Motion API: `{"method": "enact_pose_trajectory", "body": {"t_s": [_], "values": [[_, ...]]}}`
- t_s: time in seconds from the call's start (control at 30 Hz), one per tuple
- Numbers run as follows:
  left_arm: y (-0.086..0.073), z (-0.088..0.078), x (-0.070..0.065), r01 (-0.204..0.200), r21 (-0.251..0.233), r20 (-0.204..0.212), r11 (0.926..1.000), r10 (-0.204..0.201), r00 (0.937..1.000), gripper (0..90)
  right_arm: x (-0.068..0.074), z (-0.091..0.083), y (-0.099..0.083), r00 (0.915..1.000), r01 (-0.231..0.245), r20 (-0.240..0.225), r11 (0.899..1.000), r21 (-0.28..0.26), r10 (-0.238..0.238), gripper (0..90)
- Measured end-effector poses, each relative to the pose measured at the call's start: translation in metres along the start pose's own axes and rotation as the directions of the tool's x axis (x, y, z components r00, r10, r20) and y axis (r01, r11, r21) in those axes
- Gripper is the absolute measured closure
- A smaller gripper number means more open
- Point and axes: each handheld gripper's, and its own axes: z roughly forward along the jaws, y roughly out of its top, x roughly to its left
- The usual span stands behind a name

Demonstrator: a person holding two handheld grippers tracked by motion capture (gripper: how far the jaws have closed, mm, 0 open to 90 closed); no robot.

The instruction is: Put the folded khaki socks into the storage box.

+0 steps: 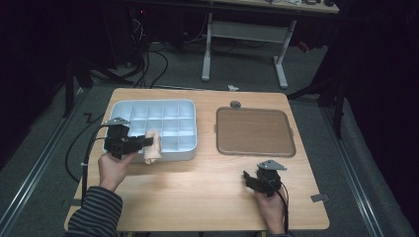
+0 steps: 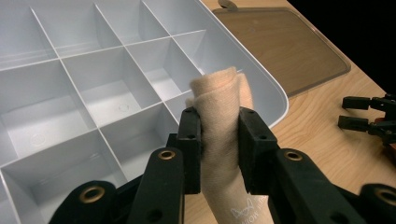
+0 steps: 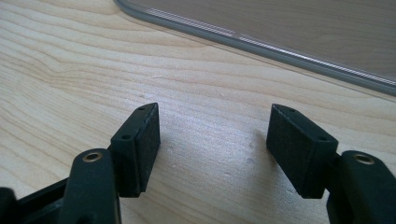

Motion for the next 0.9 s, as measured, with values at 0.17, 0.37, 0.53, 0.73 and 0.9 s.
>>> {"method": "enact_pose_trajectory", "body": {"t_s": [0.17, 0.37, 0.53, 0.73, 0.9], "values": [[0.007, 0.006, 0.002, 0.002, 0.005, 0.005, 1.0000, -0.002, 1.0000, 72.9, 0.000, 0.000, 0.000, 1.0000, 0.000, 0.000, 1.000, 0.000, 0.000, 35.2], [0.010, 0.013, 0.005, -0.001, 0.016, 0.006, 0.9999, 0.001, 1.0000, 72.9, 0.000, 0.000, 0.000, 1.0000, 0.001, 0.000, 1.000, 0.000, -0.001, 35.2], [0.010, 0.018, 0.013, 0.007, 0.020, 0.000, 0.9998, -0.007, 1.0000, 72.9, 0.000, 0.000, 0.000, 1.0000, 0.000, 0.000, 1.000, 0.000, 0.000, 35.2], [0.010, 0.023, 0.021, 0.027, 0.030, -0.004, 0.9992, -0.027, 0.9996, 72.9, 0.000, 0.000, 0.000, 1.0000, -0.001, 0.000, 1.000, 0.000, 0.001, 35.2], [0.009, 0.027, 0.026, 0.033, 0.041, -0.012, 0.9986, -0.033, 0.9994, 72.9, 0.000, 0.000, 0.000, 1.0000, -0.001, 0.000, 1.000, 0.000, 0.001, 35.2]]}}
